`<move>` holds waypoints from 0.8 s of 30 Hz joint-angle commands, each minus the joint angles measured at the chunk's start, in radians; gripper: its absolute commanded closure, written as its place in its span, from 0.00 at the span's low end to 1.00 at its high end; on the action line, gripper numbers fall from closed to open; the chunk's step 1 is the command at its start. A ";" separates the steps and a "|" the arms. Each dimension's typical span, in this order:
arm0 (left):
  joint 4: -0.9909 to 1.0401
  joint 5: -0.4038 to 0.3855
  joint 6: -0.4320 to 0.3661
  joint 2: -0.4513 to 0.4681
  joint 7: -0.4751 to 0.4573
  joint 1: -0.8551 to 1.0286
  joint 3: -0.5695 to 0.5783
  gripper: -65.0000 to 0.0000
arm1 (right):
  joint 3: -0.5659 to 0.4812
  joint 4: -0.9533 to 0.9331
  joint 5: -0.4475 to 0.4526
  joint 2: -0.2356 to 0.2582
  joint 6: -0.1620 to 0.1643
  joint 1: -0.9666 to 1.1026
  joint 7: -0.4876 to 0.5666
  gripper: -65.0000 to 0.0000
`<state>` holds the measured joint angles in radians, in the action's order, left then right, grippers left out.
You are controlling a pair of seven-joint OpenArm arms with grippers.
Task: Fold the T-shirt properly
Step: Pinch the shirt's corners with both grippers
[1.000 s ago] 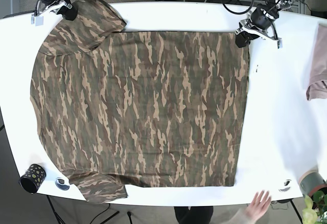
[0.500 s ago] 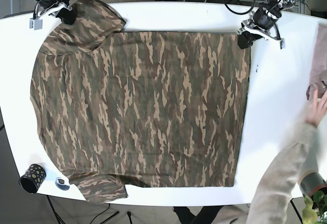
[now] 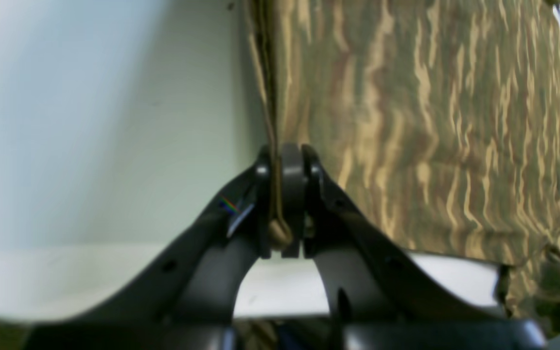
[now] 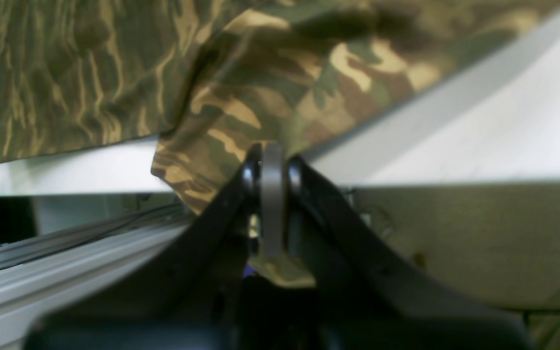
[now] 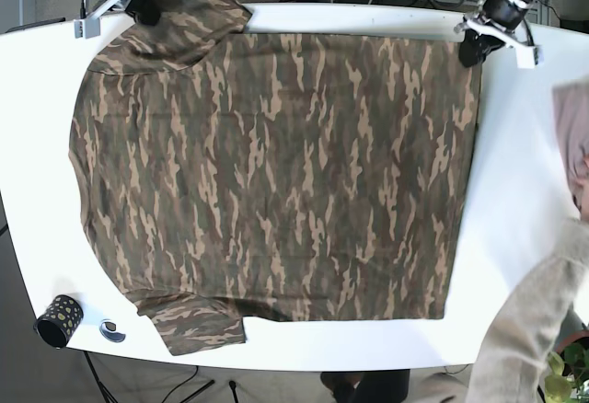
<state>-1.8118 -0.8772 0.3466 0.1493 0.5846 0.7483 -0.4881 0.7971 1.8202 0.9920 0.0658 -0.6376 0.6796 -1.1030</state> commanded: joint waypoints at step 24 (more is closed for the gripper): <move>-0.118 -0.010 0.116 0.006 0.242 -0.257 -0.105 1.00 | -0.031 0.115 0.011 0.044 -0.004 -0.125 0.013 1.00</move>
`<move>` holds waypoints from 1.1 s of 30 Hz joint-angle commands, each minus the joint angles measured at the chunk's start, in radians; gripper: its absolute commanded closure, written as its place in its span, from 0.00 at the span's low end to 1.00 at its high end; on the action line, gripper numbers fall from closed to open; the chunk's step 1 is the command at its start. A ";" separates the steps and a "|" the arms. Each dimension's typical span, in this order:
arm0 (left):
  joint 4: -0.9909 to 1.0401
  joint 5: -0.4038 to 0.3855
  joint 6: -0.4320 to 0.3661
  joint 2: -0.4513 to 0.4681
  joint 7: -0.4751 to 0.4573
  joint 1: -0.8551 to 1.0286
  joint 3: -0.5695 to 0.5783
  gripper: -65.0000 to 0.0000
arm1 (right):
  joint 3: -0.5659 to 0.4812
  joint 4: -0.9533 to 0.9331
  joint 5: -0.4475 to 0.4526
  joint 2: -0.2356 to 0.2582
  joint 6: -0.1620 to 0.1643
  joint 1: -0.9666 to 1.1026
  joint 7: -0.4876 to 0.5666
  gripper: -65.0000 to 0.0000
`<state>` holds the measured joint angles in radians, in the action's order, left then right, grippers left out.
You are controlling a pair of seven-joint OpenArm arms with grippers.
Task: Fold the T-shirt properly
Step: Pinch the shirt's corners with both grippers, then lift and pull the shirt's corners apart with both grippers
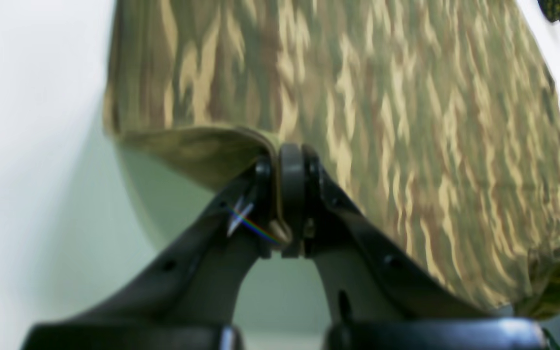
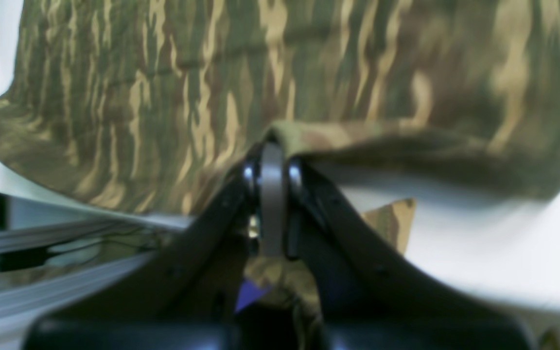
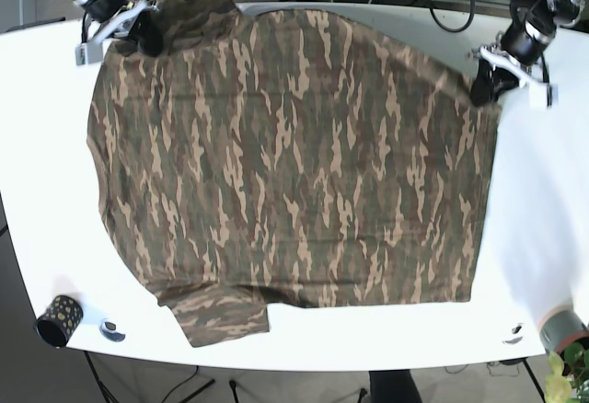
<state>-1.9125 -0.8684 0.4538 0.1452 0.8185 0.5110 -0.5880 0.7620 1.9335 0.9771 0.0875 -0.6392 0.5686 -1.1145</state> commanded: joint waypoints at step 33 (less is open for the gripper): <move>0.465 0.130 0.017 0.110 0.160 -0.651 0.035 1.00 | -0.160 -0.664 0.024 0.231 0.002 -0.692 0.050 1.00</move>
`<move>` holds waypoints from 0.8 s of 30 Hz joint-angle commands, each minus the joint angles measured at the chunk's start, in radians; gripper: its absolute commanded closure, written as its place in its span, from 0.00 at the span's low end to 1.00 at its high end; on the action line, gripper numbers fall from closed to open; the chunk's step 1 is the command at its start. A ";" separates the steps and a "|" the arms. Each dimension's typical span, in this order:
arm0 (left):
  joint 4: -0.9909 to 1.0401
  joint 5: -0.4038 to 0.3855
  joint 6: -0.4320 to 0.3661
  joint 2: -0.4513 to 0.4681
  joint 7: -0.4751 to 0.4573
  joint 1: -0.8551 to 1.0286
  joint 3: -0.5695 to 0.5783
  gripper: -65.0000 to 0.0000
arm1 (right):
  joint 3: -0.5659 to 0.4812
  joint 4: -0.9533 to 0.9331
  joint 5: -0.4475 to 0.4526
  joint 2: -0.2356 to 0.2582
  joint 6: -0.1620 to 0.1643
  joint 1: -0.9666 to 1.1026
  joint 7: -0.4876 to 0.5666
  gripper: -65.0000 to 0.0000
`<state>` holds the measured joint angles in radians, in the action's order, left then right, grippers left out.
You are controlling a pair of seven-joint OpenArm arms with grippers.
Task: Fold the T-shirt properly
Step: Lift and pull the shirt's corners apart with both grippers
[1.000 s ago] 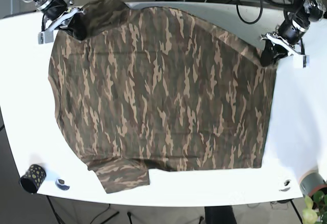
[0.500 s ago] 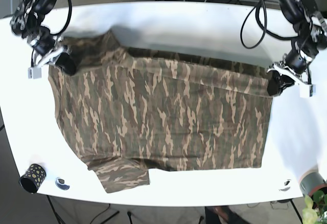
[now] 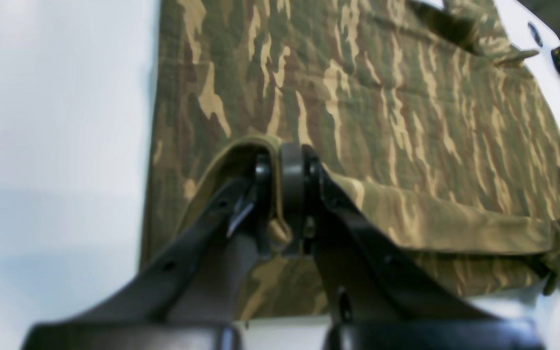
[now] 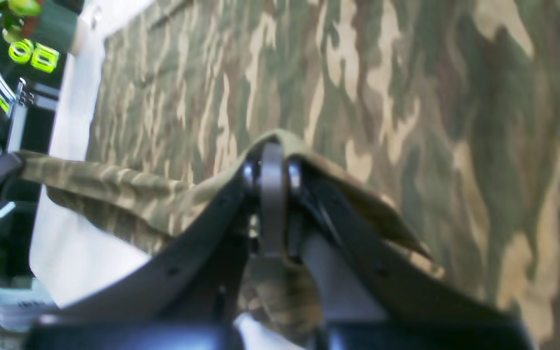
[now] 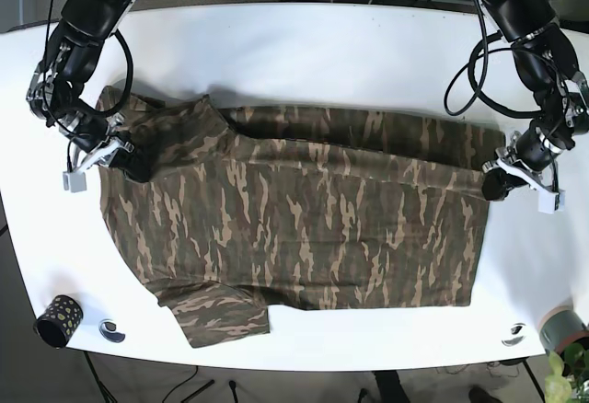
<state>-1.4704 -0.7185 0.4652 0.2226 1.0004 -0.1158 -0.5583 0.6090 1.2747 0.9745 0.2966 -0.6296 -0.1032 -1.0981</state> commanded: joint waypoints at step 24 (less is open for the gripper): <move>0.363 -0.022 0.004 0.209 -0.285 -0.170 0.315 0.27 | -0.084 0.044 -0.421 0.092 -0.016 -0.135 0.137 0.28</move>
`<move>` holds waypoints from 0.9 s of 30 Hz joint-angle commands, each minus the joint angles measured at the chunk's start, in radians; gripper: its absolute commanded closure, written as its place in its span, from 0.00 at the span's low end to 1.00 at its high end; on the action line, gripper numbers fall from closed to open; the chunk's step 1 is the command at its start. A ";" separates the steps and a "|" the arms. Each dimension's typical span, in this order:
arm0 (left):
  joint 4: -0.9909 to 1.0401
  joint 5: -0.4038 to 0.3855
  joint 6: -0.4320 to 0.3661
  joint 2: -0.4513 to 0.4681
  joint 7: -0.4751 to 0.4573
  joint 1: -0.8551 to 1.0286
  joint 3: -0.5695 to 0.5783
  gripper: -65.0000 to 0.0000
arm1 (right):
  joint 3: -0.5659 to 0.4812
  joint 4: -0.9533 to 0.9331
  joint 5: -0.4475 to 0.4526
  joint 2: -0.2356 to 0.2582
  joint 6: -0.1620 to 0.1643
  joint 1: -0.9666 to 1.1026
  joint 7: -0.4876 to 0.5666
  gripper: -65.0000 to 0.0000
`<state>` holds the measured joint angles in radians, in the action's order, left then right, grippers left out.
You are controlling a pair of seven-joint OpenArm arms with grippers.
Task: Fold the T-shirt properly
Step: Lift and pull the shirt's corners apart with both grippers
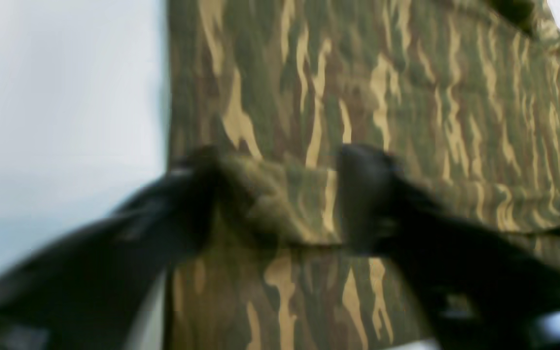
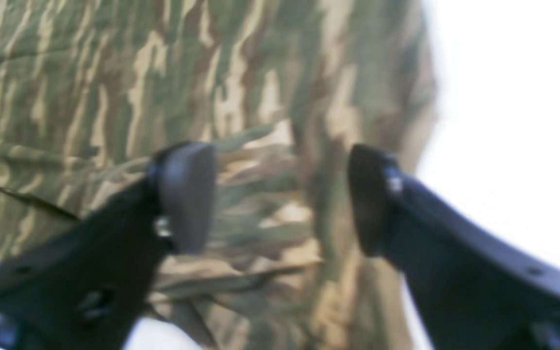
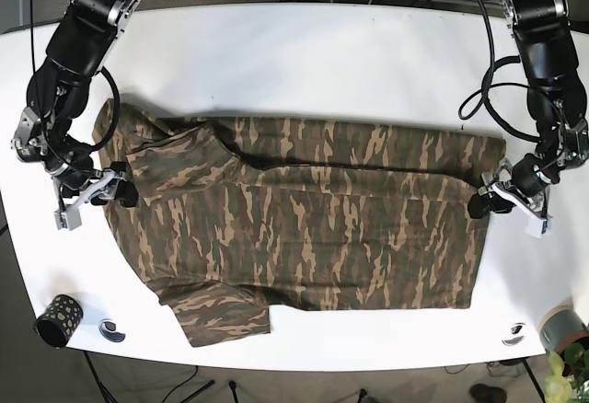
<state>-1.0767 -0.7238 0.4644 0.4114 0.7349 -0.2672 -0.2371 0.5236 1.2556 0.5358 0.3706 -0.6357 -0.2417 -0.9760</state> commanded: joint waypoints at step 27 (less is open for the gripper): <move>-0.262 0.238 0.006 0.024 -0.208 0.306 0.043 0.33 | 0.039 0.289 0.008 -0.038 -0.006 0.373 0.025 0.46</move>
<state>-1.3460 -0.4877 0.4717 0.4107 0.5648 0.0555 -0.1841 0.5556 1.5284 0.5266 0.3183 -0.6331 0.1463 -0.9764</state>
